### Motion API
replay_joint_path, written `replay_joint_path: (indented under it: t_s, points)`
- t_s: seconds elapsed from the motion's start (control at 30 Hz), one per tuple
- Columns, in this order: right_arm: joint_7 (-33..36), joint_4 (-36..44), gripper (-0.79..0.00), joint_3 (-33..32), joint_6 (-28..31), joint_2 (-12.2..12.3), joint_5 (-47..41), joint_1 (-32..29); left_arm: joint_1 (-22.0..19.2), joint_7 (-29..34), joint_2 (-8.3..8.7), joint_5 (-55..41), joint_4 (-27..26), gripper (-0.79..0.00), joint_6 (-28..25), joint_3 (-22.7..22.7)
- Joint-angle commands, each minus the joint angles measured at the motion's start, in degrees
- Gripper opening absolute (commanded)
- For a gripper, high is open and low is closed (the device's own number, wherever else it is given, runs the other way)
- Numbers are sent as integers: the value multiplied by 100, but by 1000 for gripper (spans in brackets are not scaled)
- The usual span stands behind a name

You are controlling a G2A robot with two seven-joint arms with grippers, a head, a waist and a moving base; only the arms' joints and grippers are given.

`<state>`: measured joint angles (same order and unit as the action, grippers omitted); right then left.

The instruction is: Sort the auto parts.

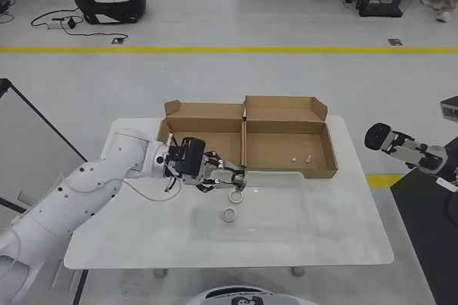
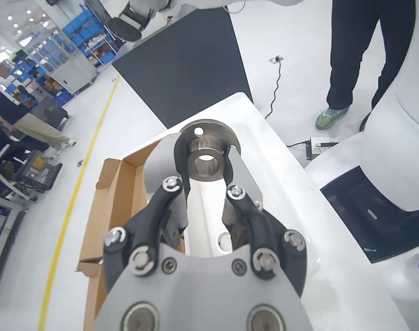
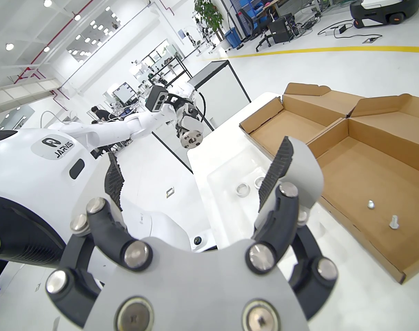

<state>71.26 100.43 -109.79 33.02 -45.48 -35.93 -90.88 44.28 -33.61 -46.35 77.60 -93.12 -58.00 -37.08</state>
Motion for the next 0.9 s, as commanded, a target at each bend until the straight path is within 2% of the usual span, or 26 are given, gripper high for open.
replay_joint_path:
  t_s: [0.0, 0.13, 0.57, 0.87]
  points:
    - [0, 0, 0, 0, 0, 0, 0, 0, -25, -421, 41, 133, 17, -785, 0, -18]
    - [0, 0, 0, 0, 0, 0, 0, 0, -4, -1241, 147, 445, 74, -785, 0, -108]
    - [0, 0, 0, 0, 0, 0, 0, 0, 341, -1845, 543, 99, -639, -785, 575, -406]
    - [0, 0, 0, 0, 0, 0, 0, 0, 343, -2658, 919, 201, -1050, -785, 1387, -165]
